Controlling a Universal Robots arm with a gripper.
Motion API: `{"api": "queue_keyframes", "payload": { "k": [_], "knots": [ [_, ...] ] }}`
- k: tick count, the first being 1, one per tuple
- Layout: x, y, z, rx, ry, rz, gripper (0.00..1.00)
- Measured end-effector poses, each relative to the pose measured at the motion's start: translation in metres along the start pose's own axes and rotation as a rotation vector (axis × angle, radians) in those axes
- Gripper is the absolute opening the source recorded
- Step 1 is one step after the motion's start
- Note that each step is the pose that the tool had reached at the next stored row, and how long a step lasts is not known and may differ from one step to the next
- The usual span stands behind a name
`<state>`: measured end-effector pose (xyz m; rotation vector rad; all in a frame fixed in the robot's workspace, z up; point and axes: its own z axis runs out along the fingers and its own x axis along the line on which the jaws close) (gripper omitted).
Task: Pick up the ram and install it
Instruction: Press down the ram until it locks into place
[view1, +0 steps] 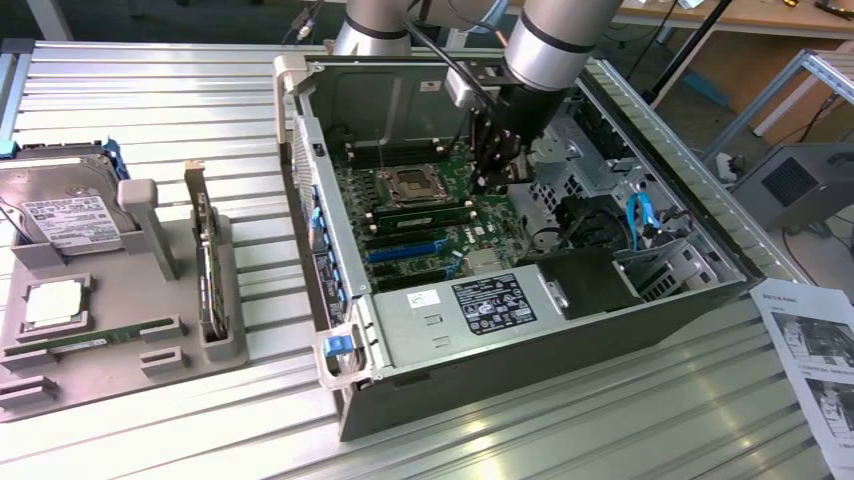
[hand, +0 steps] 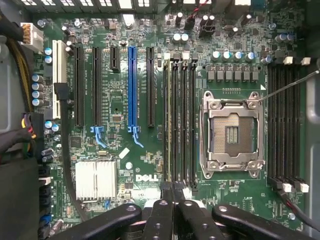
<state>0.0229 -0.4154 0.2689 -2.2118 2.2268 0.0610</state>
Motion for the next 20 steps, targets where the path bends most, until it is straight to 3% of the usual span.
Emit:
{"api": "queue_keyframes", "payload": {
  "k": [11,20],
  "knots": [
    [0.000,-0.0004,0.0167,0.0000,0.0000,0.000,0.11],
    [0.000,-0.0025,0.0167,0.0000,0.0001,0.000,0.11]
  ]
}}
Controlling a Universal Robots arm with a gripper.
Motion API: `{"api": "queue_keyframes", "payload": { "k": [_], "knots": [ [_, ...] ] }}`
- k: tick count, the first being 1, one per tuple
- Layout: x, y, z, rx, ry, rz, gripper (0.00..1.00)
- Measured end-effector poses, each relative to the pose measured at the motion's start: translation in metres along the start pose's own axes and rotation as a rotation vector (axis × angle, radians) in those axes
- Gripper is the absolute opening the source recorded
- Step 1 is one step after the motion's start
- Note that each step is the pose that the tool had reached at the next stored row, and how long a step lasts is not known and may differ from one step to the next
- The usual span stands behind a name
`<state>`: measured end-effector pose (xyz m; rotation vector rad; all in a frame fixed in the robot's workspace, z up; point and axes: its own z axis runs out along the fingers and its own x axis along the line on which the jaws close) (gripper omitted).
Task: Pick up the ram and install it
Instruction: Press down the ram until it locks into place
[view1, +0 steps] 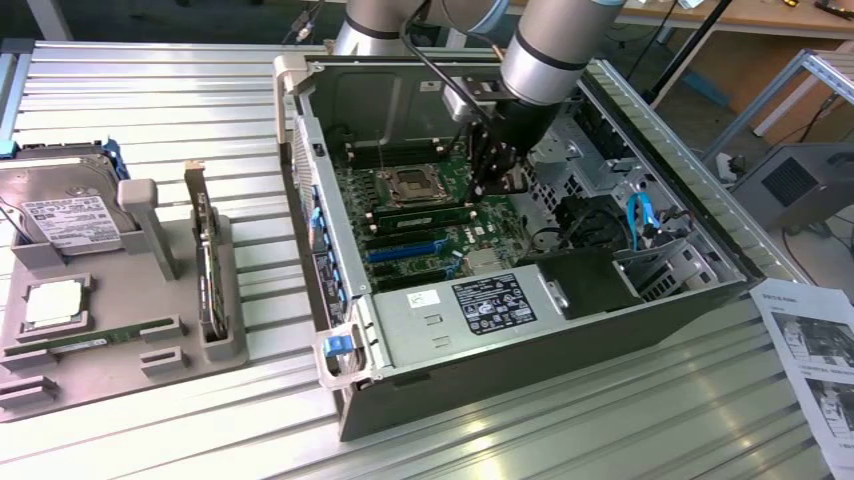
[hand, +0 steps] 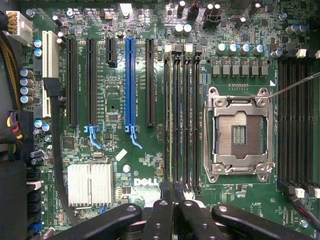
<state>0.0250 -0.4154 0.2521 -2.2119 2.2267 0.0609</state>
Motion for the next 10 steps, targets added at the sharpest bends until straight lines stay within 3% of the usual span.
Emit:
{"api": "queue_keyframes", "payload": {
  "k": [4,10],
  "knots": [
    [0.0000,-0.0002,0.0001,0.0000,0.0000,0.000,0.11],
    [0.0002,-0.0004,0.0084,0.0000,0.0000,0.000,0.11]
  ]
}}
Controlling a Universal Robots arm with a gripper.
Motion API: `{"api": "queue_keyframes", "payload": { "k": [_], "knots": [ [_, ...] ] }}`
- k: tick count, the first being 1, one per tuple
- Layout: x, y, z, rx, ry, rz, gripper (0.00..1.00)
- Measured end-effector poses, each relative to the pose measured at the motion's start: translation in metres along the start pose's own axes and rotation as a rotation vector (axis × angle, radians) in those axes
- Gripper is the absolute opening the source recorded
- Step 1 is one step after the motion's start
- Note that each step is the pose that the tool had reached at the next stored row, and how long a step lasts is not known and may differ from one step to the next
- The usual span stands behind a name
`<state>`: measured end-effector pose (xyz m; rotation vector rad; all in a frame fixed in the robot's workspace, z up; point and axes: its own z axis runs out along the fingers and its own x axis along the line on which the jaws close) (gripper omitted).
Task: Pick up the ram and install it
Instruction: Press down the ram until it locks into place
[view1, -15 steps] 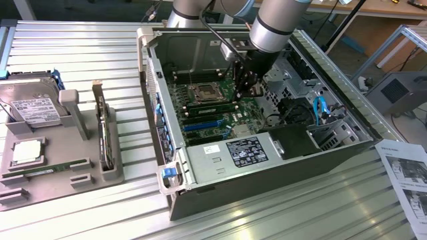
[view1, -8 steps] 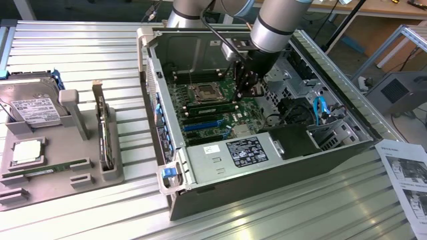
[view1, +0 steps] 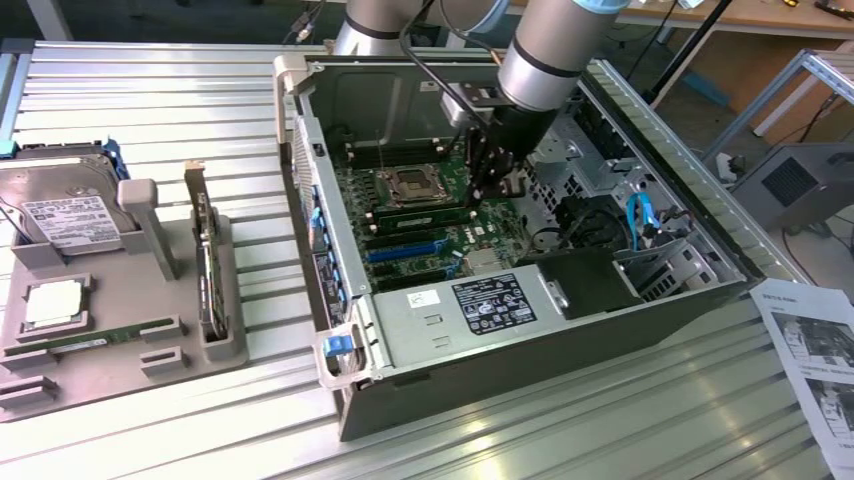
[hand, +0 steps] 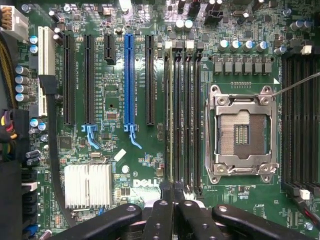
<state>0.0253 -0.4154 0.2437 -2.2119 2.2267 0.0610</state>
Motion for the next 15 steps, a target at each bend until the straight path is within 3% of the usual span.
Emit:
{"api": "queue_keyframes", "payload": {
  "k": [15],
  "knots": [
    [0.0002,-0.0001,0.0052,0.0000,-0.0005,0.000,0.11]
  ]
}}
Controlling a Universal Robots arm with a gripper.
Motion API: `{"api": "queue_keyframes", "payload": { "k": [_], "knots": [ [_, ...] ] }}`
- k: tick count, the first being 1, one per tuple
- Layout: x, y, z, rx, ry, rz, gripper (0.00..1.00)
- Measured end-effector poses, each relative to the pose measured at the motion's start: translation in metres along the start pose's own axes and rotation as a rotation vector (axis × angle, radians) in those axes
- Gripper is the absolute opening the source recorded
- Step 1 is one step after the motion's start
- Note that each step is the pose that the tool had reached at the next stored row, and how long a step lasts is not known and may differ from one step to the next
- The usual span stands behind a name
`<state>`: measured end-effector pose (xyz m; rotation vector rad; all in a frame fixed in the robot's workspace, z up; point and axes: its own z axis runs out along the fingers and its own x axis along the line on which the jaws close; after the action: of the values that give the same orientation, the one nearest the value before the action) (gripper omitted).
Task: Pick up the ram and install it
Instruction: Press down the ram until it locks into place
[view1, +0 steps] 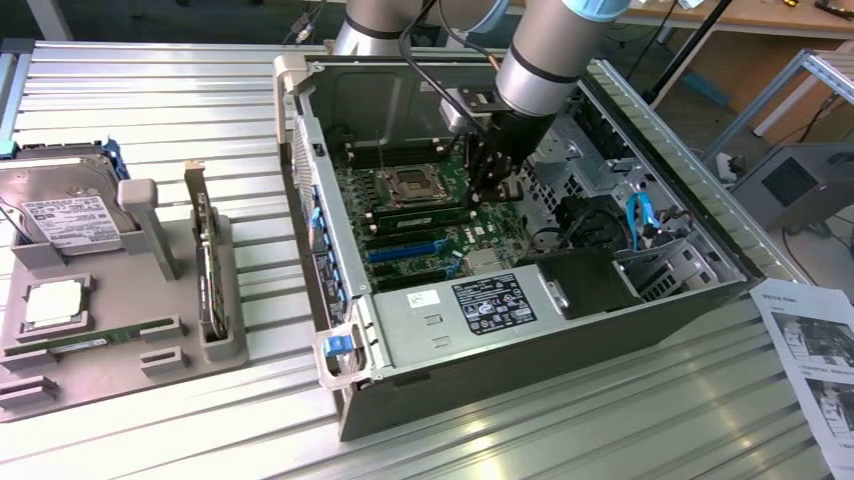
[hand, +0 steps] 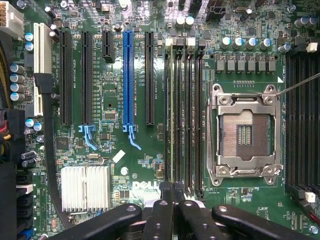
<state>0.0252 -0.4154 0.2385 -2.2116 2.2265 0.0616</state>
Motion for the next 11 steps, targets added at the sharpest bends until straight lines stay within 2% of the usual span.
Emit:
{"api": "queue_keyframes", "payload": {
  "k": [11],
  "knots": [
    [-0.0022,0.0000,0.0013,0.0000,-0.0001,0.000,0.11]
  ]
}}
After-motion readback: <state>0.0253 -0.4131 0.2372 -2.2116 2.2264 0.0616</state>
